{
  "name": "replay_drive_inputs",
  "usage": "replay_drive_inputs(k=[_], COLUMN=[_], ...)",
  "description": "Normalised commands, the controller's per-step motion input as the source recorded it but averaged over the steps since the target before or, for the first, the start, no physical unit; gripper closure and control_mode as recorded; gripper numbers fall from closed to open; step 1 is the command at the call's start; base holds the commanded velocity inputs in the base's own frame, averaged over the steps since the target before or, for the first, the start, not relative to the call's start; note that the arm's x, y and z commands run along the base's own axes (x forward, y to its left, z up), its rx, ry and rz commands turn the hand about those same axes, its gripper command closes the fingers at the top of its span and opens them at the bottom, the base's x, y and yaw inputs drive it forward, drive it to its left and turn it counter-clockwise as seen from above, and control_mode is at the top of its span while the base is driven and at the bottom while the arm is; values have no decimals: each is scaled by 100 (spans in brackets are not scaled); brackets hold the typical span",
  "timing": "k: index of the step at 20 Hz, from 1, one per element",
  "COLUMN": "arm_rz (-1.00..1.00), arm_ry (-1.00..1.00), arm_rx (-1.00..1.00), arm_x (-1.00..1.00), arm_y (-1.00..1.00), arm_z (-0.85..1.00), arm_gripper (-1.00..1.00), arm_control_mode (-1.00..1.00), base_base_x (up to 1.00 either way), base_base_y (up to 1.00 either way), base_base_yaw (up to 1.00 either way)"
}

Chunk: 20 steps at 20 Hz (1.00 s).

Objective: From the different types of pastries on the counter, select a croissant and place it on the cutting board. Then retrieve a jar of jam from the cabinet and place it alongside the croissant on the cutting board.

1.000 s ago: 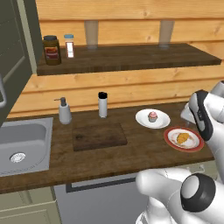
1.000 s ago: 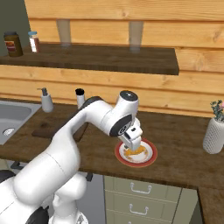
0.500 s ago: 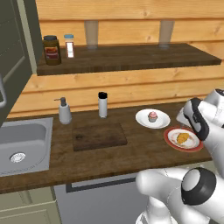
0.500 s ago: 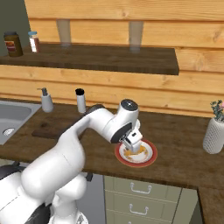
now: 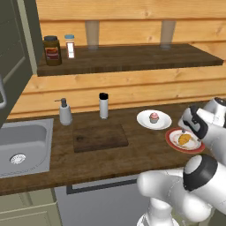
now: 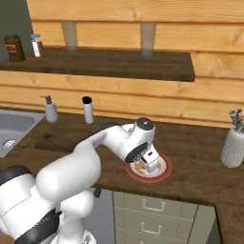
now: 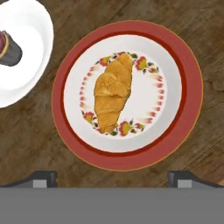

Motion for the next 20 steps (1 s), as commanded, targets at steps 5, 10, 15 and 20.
replay_drive_inputs(k=[5,10,15,20], arm_rz=[0,0,0,0], arm_ry=[6,0,0,0], arm_rx=[0,0,-4,-3], arm_x=[31,8,27,31], arm_y=[-13,-1,0,-1], arm_z=[-24,-2,-21,-22], arm_gripper=[-100,-100,-100,-100], arm_control_mode=[-100,-100,-100,-100], base_base_x=[0,0,0,0], base_base_y=[0,0,0,0], base_base_yaw=[0,0,0,0])
